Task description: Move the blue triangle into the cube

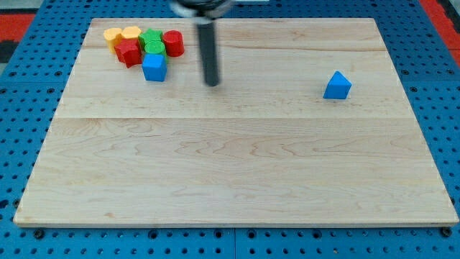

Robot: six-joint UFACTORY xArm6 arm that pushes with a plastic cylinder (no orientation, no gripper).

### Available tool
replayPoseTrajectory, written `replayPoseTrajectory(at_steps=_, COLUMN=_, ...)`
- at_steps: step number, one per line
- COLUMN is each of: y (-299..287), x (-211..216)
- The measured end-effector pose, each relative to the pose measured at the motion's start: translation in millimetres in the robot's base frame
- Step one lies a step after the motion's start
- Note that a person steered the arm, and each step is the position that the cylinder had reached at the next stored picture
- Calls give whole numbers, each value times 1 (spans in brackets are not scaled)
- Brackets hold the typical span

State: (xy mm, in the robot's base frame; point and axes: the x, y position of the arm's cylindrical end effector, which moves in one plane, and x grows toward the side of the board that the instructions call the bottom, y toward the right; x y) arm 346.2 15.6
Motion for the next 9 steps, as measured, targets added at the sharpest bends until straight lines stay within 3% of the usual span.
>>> replayPoseTrajectory(at_steps=1, y=102, x=-22)
replayPoseTrajectory(at_steps=2, y=203, x=-6)
replayPoseTrajectory(at_steps=3, y=179, x=50)
replayPoseTrajectory(at_steps=4, y=81, x=62)
replayPoseTrajectory(at_steps=5, y=56, x=28)
replayPoseTrajectory(at_steps=6, y=106, x=51)
replayPoseTrajectory(at_steps=7, y=140, x=38)
replayPoseTrajectory(at_steps=8, y=128, x=0)
replayPoseTrajectory(at_steps=9, y=49, x=9)
